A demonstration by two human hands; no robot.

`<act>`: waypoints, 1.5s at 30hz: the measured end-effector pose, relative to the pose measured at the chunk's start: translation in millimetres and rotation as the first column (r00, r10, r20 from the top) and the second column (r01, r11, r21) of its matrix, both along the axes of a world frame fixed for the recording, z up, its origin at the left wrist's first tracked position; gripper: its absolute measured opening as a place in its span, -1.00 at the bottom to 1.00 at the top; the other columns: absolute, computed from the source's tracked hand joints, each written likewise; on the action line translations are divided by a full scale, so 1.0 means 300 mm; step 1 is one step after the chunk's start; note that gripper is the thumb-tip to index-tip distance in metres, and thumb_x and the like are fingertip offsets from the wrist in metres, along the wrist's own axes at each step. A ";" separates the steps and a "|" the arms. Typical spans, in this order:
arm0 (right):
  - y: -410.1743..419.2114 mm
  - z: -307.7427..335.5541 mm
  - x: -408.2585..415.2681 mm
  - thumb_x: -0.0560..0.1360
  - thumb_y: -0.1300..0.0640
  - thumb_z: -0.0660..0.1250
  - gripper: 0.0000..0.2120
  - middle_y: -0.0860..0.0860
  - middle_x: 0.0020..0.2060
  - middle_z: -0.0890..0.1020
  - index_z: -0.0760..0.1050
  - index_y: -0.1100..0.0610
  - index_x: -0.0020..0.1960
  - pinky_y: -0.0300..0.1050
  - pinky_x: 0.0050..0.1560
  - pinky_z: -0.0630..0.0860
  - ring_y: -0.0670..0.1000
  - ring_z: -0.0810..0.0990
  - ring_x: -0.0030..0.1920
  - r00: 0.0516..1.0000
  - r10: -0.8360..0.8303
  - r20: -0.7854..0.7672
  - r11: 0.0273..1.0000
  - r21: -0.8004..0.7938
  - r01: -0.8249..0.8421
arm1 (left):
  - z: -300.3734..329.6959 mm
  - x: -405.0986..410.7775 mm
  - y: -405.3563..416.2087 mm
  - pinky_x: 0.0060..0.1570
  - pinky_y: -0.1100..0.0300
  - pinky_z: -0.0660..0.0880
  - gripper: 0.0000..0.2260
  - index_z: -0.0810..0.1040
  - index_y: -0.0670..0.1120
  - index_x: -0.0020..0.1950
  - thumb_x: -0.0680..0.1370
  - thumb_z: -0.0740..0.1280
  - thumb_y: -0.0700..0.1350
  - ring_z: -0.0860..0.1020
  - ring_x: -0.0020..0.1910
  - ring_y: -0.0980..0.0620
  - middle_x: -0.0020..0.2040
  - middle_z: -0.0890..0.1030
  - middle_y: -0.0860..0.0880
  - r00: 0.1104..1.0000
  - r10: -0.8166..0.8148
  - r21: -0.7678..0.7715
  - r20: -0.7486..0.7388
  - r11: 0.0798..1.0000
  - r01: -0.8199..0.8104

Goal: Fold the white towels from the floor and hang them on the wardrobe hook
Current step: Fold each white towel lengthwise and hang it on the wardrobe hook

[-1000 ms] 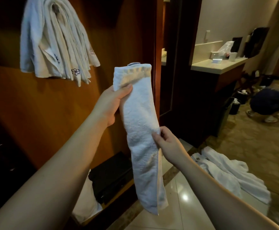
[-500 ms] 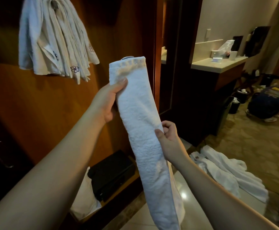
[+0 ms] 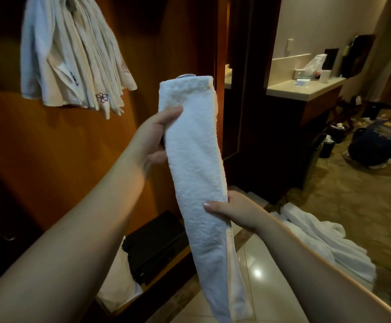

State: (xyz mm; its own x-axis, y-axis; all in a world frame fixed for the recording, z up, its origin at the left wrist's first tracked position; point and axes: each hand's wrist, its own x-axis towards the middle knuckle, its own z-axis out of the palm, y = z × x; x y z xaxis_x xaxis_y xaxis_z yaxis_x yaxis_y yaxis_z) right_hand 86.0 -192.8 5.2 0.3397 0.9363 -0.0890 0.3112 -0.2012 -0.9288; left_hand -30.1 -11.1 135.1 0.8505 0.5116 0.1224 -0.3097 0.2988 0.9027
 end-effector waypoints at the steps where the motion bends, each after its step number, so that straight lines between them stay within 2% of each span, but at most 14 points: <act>1: 0.000 -0.001 0.000 0.24 -0.37 0.48 -0.39 -0.10 0.02 0.74 0.62 -0.02 0.15 0.08 0.25 0.59 -0.07 0.72 0.03 0.999 -0.017 -0.030 1.000 0.016 0.018 | -0.001 0.003 0.004 0.17 -0.18 0.57 -0.68 0.56 -0.13 0.28 0.54 0.44 -0.11 0.63 0.22 -0.20 0.17 0.67 -0.17 1.000 -0.005 -0.012 0.008 1.000 0.005; 5: 0.007 -0.031 0.006 0.32 -0.08 0.54 -0.45 0.09 0.11 0.72 0.57 0.15 0.23 0.08 0.22 0.58 0.12 0.69 0.15 0.939 0.073 -0.335 0.995 0.088 -0.046 | 0.012 0.021 0.006 0.12 -0.16 0.59 -0.70 0.54 -0.14 0.30 0.58 0.41 -0.13 0.65 0.19 -0.20 0.17 0.67 -0.17 1.000 -0.007 -0.081 0.013 0.997 0.008; 9: 0.003 -0.064 -0.011 0.46 0.30 0.36 -0.65 0.05 0.08 0.73 0.52 0.21 0.24 -0.14 0.07 0.61 0.06 0.70 0.14 0.838 0.182 -0.514 0.983 0.068 -0.172 | 0.049 0.050 0.020 0.11 -0.22 0.60 -0.68 0.51 -0.13 0.31 0.57 0.42 -0.14 0.68 0.12 -0.23 0.17 0.68 -0.19 0.996 0.081 -0.121 -0.039 0.989 -0.085; 15: -0.021 -0.078 -0.020 0.33 0.17 0.49 -0.52 -0.03 0.06 0.72 0.52 0.13 0.23 -0.16 0.09 0.60 0.00 0.69 0.13 0.877 0.191 -0.442 0.973 -0.032 -0.228 | 0.058 0.107 0.080 0.01 -0.25 0.63 -0.68 0.48 -0.12 0.23 0.54 0.48 -0.12 0.71 -0.03 -0.21 0.11 0.67 -0.18 0.927 0.255 -0.129 -0.276 0.946 -0.299; 20: -0.038 -0.091 -0.020 0.37 0.13 0.43 -0.60 0.11 0.13 0.67 0.55 0.17 0.19 0.13 0.32 0.53 0.15 0.65 0.19 0.907 0.089 -0.411 0.989 -0.068 -0.128 | 0.008 0.151 0.142 -0.36 -0.04 0.65 -0.53 0.41 -0.12 0.40 0.55 0.47 -0.08 0.63 -0.08 -0.13 0.10 0.61 -0.15 0.826 0.351 -0.013 -0.442 0.918 -0.397; 23: -0.038 -0.084 -0.014 0.38 0.16 0.39 -0.61 0.21 0.18 0.66 0.56 0.22 0.19 0.20 0.38 0.47 0.26 0.60 0.27 0.873 0.055 -0.485 0.997 -0.027 -0.077 | -0.057 0.163 0.179 0.08 -0.18 0.61 -0.47 0.38 -0.13 0.47 0.56 0.46 -0.10 0.63 0.07 -0.18 0.20 0.60 -0.18 0.817 0.327 -0.076 -0.474 0.910 -0.409; 25: -0.034 -0.069 -0.007 0.40 0.19 0.37 -0.59 0.23 0.22 0.65 0.55 0.24 0.24 0.16 0.36 0.50 0.25 0.60 0.28 0.831 0.066 -0.553 0.998 0.018 -0.068 | -0.114 0.164 0.192 0.17 -0.16 0.59 -0.52 0.40 -0.14 0.46 0.58 0.43 -0.09 0.64 0.09 -0.16 0.15 0.63 -0.18 0.834 0.304 -0.153 -0.460 0.898 -0.412; 29: -0.016 -0.025 0.014 0.46 0.22 0.34 -0.60 0.20 0.21 0.66 0.52 0.25 0.29 0.03 0.19 0.60 0.19 0.64 0.24 0.748 0.103 -0.656 0.993 0.107 -0.043 | -0.239 0.130 0.174 -0.30 0.09 0.62 -0.50 0.38 -0.21 0.46 0.65 0.29 0.10 0.66 -0.29 -0.05 -0.13 0.65 -0.16 0.905 0.116 -0.262 -0.410 0.935 -0.239; 30: -0.009 -0.011 0.021 0.47 0.21 0.34 -0.60 0.18 0.20 0.67 0.51 0.23 0.30 0.01 0.16 0.62 0.17 0.65 0.23 0.732 0.099 -0.674 0.993 0.117 -0.027 | -0.276 0.117 0.164 -0.35 0.09 0.60 -0.43 0.32 -0.21 0.49 0.64 0.27 0.16 0.65 -0.30 -0.07 -0.03 0.64 -0.19 0.899 0.056 -0.243 -0.435 0.954 -0.177; 32: 0.006 0.016 0.034 0.48 0.17 0.35 -0.54 0.17 0.20 0.67 0.45 0.23 0.36 0.01 0.16 0.62 0.16 0.65 0.23 0.710 0.057 -0.702 0.993 0.112 0.030 | -0.354 0.088 0.135 -0.14 -0.03 0.59 -0.34 0.31 -0.18 0.52 0.61 0.24 0.26 0.65 -0.03 -0.14 0.30 0.55 -0.23 0.858 -0.007 -0.139 -0.513 0.988 -0.075; 37: 0.056 0.048 0.055 0.64 0.10 0.27 -0.57 0.17 0.25 0.65 0.38 0.24 0.45 0.04 0.24 0.55 0.15 0.64 0.26 0.620 -0.057 -0.783 0.955 0.139 0.264 | -0.477 0.012 -0.043 0.37 -0.20 0.36 -0.35 0.49 0.01 0.37 0.52 0.13 0.44 0.47 0.36 -0.13 0.38 0.53 -0.09 0.854 0.151 0.151 -0.498 0.985 -0.086; 41: 0.101 0.074 0.031 0.69 0.00 0.18 -0.60 0.16 0.22 0.67 0.44 0.23 0.40 0.04 0.17 0.58 0.15 0.67 0.21 0.601 -0.113 -0.791 0.904 0.170 0.393 | -0.536 -0.048 -0.178 -0.05 0.25 0.47 -0.42 0.35 0.28 0.24 0.32 0.29 0.50 0.50 0.17 0.21 0.30 0.48 0.17 0.874 0.275 0.400 -0.400 0.911 -0.104; 43: 0.127 0.101 0.003 0.68 -0.05 0.20 -0.56 0.14 0.22 0.67 0.41 0.21 0.43 0.05 0.18 0.60 0.15 0.67 0.20 0.644 -0.156 -0.749 0.889 0.178 0.422 | -0.579 -0.040 -0.213 0.01 0.24 0.51 -0.30 0.20 0.35 0.35 0.33 0.46 0.38 0.39 0.23 0.27 0.42 0.30 0.22 0.852 0.364 0.575 -0.376 0.813 -0.093; 45: 0.153 0.127 -0.024 0.66 -0.08 0.23 -0.50 0.15 0.28 0.62 0.32 0.18 0.48 0.08 0.25 0.58 0.16 0.65 0.23 0.695 -0.204 -0.689 0.879 0.184 0.440 | -0.608 -0.020 -0.236 0.18 0.09 0.50 -0.22 0.05 0.34 0.43 0.40 0.49 0.25 0.23 0.41 0.15 0.47 0.13 0.24 0.810 0.517 0.784 -0.278 0.609 -0.120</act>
